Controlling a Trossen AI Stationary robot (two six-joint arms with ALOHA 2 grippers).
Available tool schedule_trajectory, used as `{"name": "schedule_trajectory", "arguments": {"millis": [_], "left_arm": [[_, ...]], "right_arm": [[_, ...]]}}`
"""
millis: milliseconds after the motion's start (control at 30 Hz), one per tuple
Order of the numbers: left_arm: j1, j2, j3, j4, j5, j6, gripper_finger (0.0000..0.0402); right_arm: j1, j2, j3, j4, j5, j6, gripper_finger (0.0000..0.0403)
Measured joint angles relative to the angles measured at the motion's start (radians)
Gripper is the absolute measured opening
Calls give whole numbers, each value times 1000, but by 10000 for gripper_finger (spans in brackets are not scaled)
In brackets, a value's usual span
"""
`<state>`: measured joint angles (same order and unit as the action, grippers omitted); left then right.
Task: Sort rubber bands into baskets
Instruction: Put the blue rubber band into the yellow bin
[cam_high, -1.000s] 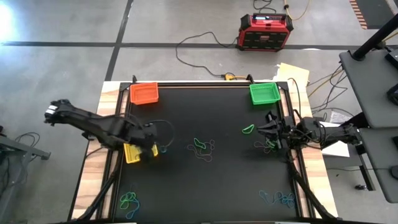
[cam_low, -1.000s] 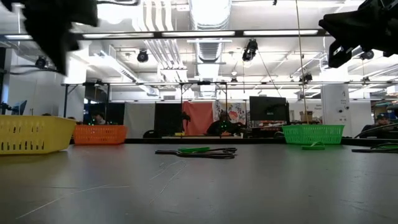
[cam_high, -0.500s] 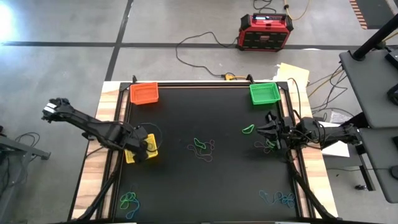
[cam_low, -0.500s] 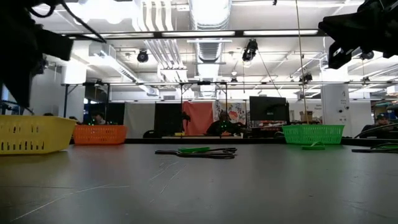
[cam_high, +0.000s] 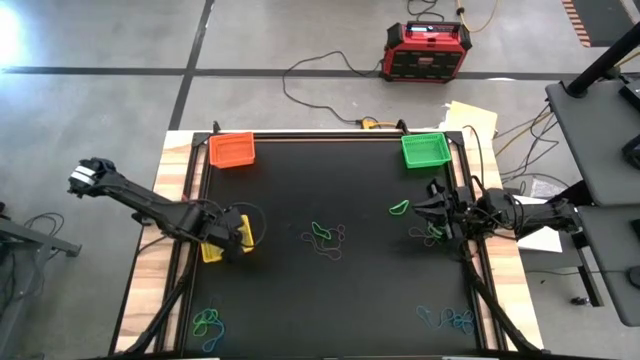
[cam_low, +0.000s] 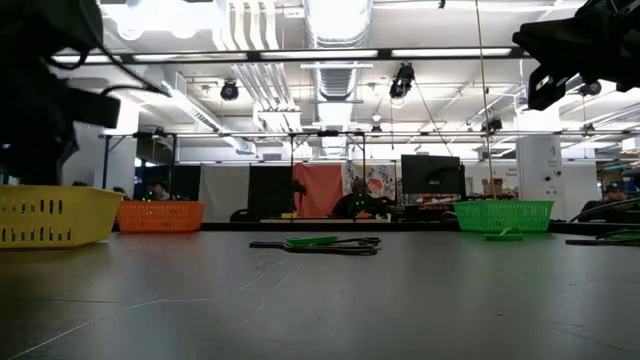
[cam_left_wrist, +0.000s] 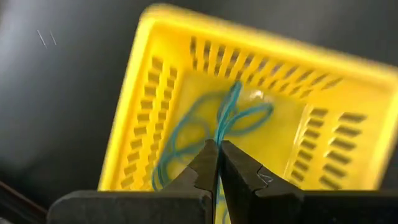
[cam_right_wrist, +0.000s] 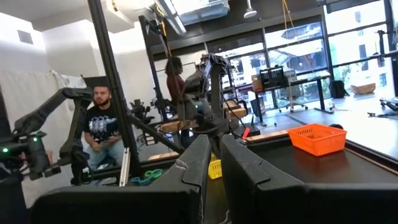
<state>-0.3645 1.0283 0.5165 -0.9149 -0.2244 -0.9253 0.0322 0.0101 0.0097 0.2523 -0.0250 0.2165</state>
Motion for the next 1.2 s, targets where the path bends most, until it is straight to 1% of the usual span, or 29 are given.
{"name": "schedule_trajectory", "arguments": {"millis": [67,200,300,400,533,633,733,867,967,1100,1200], "left_arm": [[0,0,-24,2,27,-38,0],[0,0,-55,3,32,-101,0],[0,0,-53,6,32,-131,1],[0,0,-35,3,32,-132,10],[0,0,-4,-3,18,-100,38],[0,0,31,-20,-10,-88,66],[0,0,65,-47,-12,-80,96],[0,0,88,-114,14,-91,134],[0,0,107,-116,24,-94,157],[0,8,145,-113,35,-110,178],[-1,28,183,-117,118,-126,188]], "right_arm": [[0,0,0,0,0,0,34],[0,0,0,4,7,-8,34],[0,0,0,21,29,-8,34],[0,0,0,21,55,-8,34],[0,0,0,21,58,-8,34],[0,0,0,13,18,1,34],[0,0,0,16,-3,-1,34],[0,0,0,15,-2,-34,34],[0,0,0,15,-1,-34,34],[0,0,0,15,6,-33,34],[0,0,0,15,37,-33,34]]}}
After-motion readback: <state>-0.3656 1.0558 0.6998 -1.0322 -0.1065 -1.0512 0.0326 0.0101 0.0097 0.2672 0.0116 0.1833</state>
